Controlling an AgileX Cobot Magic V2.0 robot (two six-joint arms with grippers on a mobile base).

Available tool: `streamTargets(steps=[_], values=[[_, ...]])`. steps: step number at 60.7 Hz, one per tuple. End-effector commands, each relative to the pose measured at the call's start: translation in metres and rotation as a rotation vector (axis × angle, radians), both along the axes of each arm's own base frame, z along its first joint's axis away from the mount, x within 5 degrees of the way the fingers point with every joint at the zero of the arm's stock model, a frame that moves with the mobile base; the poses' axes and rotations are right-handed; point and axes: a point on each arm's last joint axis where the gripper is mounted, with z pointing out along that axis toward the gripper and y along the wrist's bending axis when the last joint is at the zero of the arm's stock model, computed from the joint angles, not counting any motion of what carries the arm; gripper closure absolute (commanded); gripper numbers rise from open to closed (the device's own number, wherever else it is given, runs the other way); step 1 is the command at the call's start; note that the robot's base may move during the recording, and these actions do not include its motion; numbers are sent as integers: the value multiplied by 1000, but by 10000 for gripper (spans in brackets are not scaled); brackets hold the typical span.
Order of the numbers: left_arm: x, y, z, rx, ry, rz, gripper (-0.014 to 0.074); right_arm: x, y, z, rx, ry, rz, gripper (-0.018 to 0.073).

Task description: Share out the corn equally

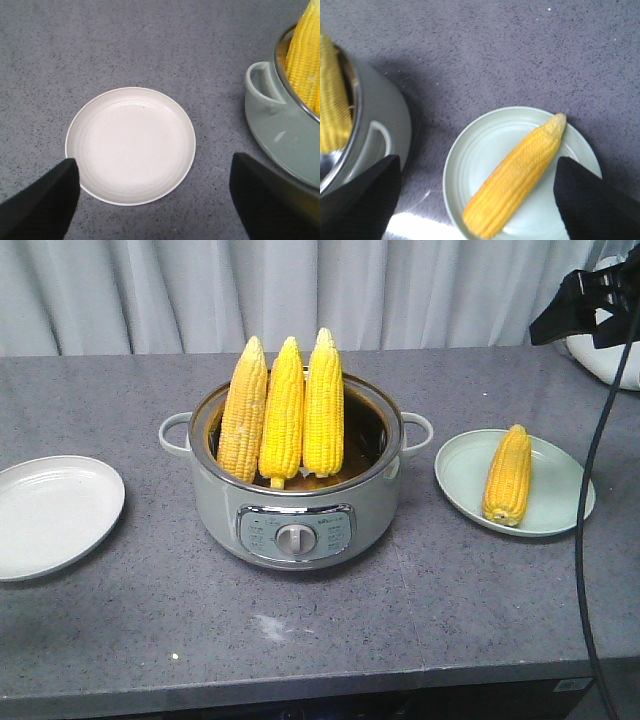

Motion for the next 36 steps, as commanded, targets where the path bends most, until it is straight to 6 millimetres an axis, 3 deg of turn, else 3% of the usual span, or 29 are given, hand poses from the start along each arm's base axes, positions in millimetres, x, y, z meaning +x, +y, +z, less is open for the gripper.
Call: streamTargets(steps=[1, 20, 27, 36], values=[[0, 0, 16, -5, -96, 1, 10, -36, 8, 28, -7, -93, 23, -34], [0, -1, 16, -2, -99, -5, 10, -116, 18, 33, -47, -219, -8, -34], [6, -5, 15, -1, -102, -61, 10, -126, 20, 39, -51, -253, -17, -34], [30, -16, 8, -35, -98, -190, 10, -127, 20, 39, -51, -250, -14, -34]])
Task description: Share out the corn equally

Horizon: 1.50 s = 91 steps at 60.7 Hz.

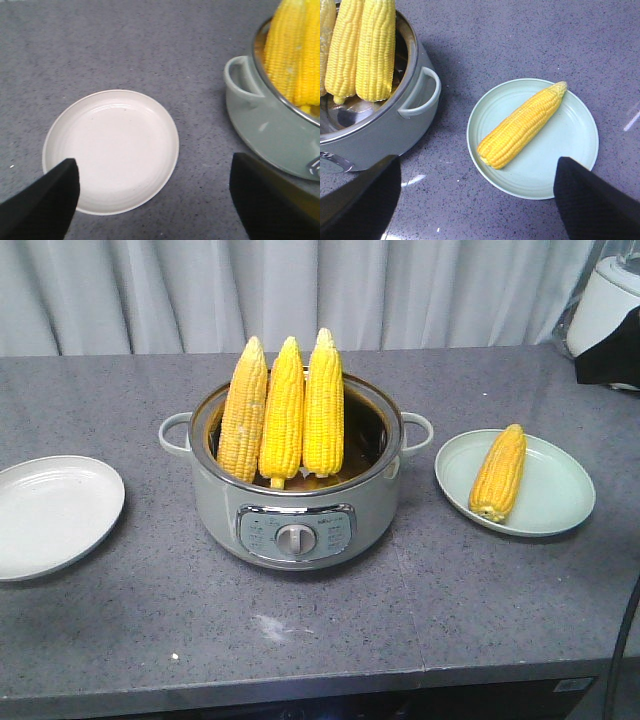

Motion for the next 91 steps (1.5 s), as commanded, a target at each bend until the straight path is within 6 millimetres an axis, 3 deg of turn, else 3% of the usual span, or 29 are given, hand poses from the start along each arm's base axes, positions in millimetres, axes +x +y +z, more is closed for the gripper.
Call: streamTargets(steps=[1, 15, 23, 36, 49, 67, 80, 91], values=[[18, -8, 15, -39, -111, -83, 10, -5, 2, 17, 10, -101, -11, -34], [72, -26, 42, -91, -181, -281, 10, -5, 2, 17, 13, -102, -11, -34], [106, -45, 47, -86, -174, -401, 10, -5, 2, 17, 14, -102, -10, -34], [157, -87, 34, -34, -168, -562, 10, -5, 2, 17, 14, -102, -10, -34], [197, -110, 10, -37, -128, -605, 10, -5, 2, 17, 14, -103, -11, -34], [229, -120, -12, -42, -101, -612, 10, -5, 2, 17, 15, -105, -12, -34], [236, -122, -23, -55, -87, -603, 10, -5, 2, 17, 18, -105, -11, -34], [238, -126, -20, -125, -123, -607, 10, -5, 2, 17, 19, -104, -10, -34]])
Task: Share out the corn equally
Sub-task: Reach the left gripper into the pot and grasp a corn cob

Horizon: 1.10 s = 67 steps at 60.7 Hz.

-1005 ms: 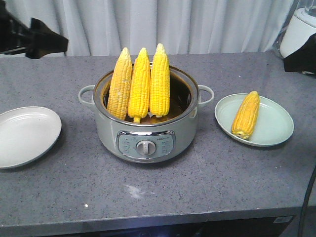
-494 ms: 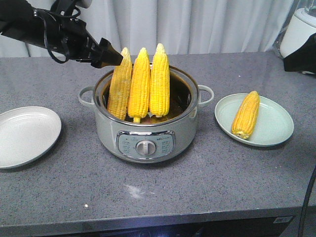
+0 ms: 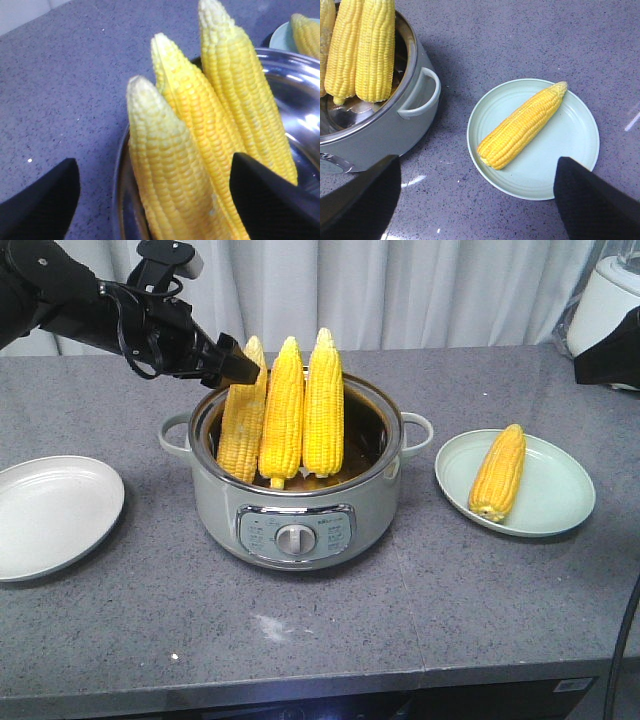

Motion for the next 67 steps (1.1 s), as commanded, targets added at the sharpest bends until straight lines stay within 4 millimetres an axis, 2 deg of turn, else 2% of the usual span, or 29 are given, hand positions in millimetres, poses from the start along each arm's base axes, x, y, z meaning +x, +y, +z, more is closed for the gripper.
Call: streamTargets(steps=[1, 16, 31, 45, 52, 67], values=[[-9, -5, 41, -115, -121, 12, 10, -5, 2, 18, 17, -104, -10, -34], [-7, -5, 43, -132, -146, 29, 10, -5, 2, 18, 17, -98, -7, -34], [2, -6, 27, -126, -109, 32, 10, -6, 3, 18, 18, -98, -6, -34], [2, -7, 28, -146, -106, 29, 15, -5, 3, 18, 18, -99, -7, -34], [1, -8, 28, -136, -117, 18, 61, -5, 3, 18, 18, -99, -7, -34], [3, -8, 23, -131, -100, 8, 254, -5, 3, 18, 18, -99, -7, -34]])
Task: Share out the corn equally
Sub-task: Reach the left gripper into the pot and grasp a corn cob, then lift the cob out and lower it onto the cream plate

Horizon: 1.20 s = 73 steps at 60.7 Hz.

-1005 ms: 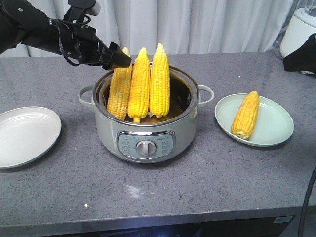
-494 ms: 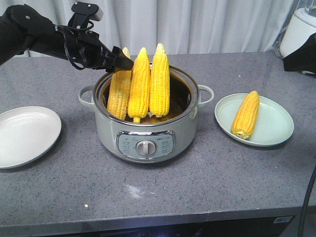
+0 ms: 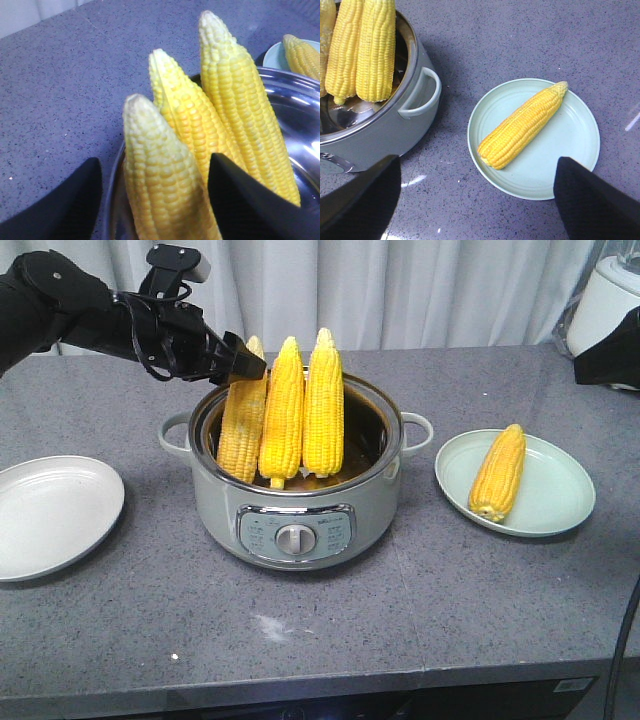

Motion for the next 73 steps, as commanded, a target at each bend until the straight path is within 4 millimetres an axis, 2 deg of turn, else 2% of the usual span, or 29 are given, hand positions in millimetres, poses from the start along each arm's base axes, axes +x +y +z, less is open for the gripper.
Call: streamTargets(steps=[1, 16, 28, 57, 73], values=[[-9, -3, 37, -68, -96, 10, 259, -5, 2, 18, 16, -99, -8, -34], [-10, -4, 35, -60, -85, -8, 413, -5, 2, 18, 17, -98, -8, -34], [-12, -4, 39, -60, -87, -16, 500, -5, 2, 18, 17, -98, -8, -34], [-33, 1, 79, -78, -177, -18, 512, -6, 2, 18, 19, -95, -9, -34], [-53, 9, 125, -86, -318, 16, 511, -6, 3, 17, 19, -94, -8, -34]])
